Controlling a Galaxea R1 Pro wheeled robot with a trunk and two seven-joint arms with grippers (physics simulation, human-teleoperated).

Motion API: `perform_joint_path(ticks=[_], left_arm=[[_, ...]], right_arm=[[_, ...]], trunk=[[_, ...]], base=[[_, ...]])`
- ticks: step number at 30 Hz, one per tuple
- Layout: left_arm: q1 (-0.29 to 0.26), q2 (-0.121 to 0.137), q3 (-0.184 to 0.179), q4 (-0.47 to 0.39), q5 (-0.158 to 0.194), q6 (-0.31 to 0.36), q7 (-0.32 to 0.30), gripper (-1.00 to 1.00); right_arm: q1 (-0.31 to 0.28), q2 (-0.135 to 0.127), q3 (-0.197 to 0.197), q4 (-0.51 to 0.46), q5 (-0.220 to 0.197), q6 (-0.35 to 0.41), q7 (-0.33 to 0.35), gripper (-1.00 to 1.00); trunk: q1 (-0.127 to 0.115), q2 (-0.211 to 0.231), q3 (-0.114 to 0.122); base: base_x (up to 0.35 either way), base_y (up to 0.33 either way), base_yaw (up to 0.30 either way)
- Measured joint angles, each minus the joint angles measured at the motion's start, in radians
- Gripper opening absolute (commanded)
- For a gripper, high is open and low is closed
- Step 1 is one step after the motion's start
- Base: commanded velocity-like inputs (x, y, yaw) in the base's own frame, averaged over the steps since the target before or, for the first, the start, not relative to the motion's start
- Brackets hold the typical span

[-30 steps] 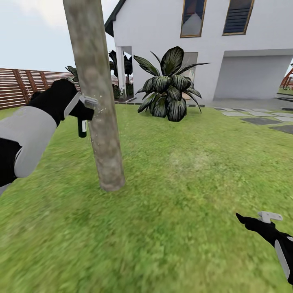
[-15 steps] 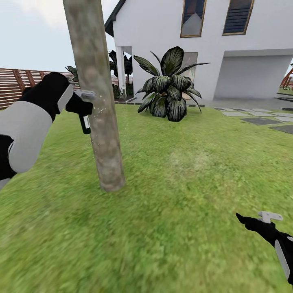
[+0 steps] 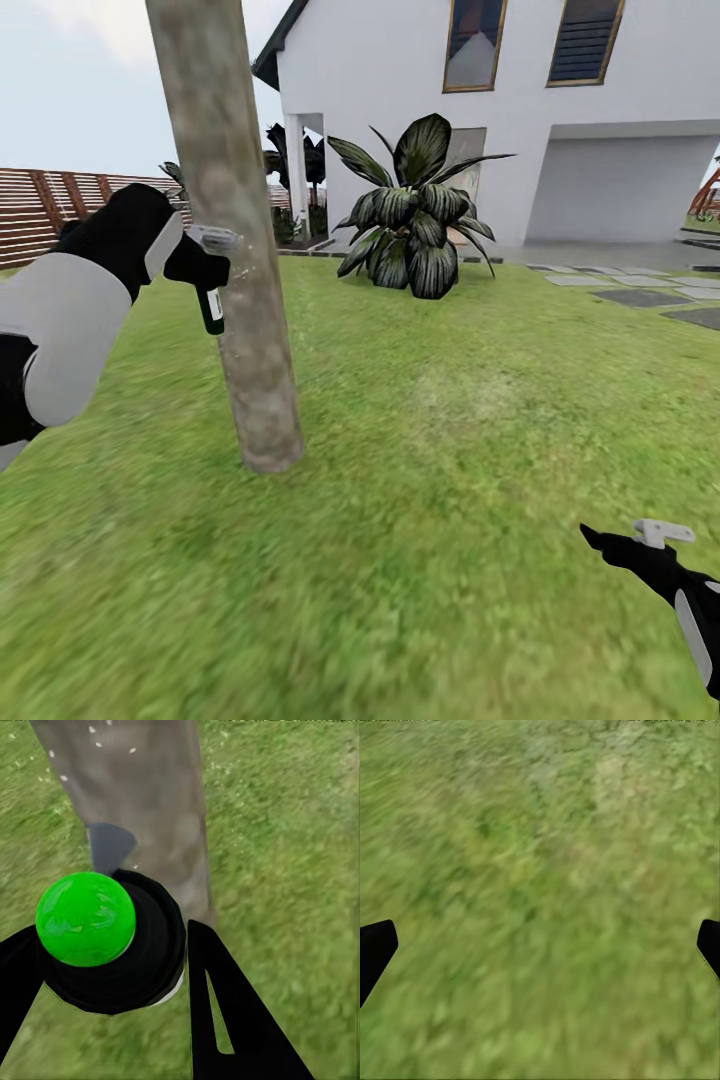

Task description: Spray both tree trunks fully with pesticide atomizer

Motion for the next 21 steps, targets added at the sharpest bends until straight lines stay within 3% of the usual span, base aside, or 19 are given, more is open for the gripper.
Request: perform_joint_path(ticks=[4, 16, 21], left_arm=[[0.0, 0.001, 0.0, -0.001, 0.0, 0.0, 0.0, -1.0], [0.0, 0.005, 0.0, -0.002, -0.006, 0.0, 0.001, -1.0], [0.012, 0.023, -0.003, 0.034, -0.01, -0.003, 0.002, -1.0]], right_arm=[[0.0, 0.0, 0.0, 0.0, 0.0, 0.0, 0.0, 1.0], [0.0, 0.0, 0.0, 0.0, 0.0, 0.0, 0.0, 1.0], [0.0, 0.0, 0.0, 0.0, 0.0, 0.0, 0.0, 1.0]], trunk=[[0.0, 0.0, 0.0], [0.0, 0.0, 0.0], [0.0, 0.0, 0.0]], base=[[0.151, -0.163, 0.0], [0.055, -0.007, 0.0], [0.011, 0.0, 0.0]])
